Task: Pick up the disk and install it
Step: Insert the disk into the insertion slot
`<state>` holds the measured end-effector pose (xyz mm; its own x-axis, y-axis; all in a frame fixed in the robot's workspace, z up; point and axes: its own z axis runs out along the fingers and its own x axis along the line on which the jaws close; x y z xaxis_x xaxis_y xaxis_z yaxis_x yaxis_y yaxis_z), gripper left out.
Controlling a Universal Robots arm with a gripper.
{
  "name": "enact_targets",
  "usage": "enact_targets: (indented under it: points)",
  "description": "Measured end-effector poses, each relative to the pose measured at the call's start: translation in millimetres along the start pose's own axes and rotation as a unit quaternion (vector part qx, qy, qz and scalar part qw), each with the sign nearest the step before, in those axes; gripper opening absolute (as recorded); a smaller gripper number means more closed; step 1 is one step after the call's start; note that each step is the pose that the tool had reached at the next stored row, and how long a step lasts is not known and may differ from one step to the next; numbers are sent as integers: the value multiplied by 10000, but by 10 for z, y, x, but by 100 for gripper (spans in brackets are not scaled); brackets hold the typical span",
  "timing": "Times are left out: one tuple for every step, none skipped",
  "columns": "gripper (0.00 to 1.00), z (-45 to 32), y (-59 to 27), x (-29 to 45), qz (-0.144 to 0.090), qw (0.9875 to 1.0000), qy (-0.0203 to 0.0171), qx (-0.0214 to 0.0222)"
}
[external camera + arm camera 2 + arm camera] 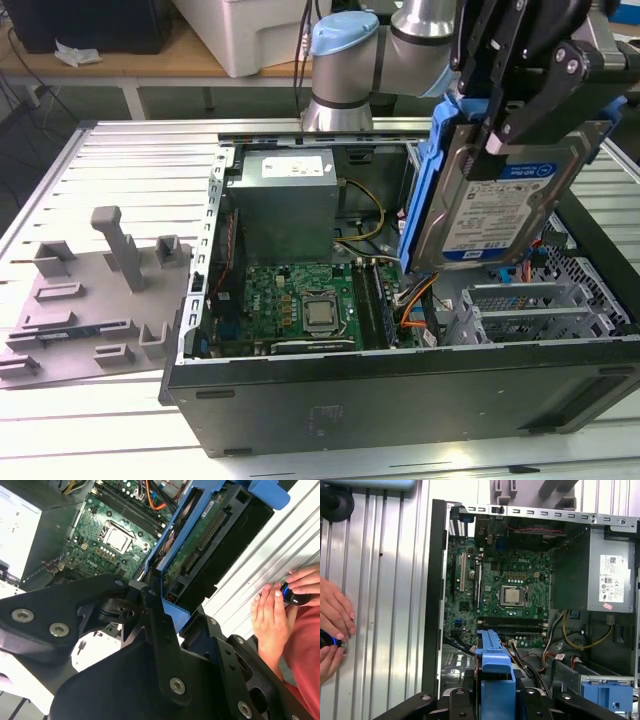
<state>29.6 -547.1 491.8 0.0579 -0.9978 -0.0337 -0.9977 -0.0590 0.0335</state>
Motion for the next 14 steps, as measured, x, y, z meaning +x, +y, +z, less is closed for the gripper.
enact_targets:
  points:
    - [37,0,-19,14,4,10000,0,0]
    - [37,0,-34,25,8,10000,0,0]
    - [37,1,-54,39,13,10000,-1,1]
    - [37,1,-65,44,15,10000,-1,1]
    - [37,1,-82,50,18,10000,-1,1]
    - [37,2,-97,54,22,10000,-1,1]
    - [37,3,-113,56,24,10000,-2,1]
    - [37,3,-132,58,28,10000,-2,1]
    - [37,4,-148,59,33,10000,-2,1]
    - [37,4,-169,61,38,10000,-2,1]
    - [37,5,-189,62,43,10000,-1,1]
    - [37,6,-207,64,47,10000,-2,2]
    - [37,6,-228,65,52,10000,-2,2]
    - [37,7,-254,67,56,10000,-2,2]
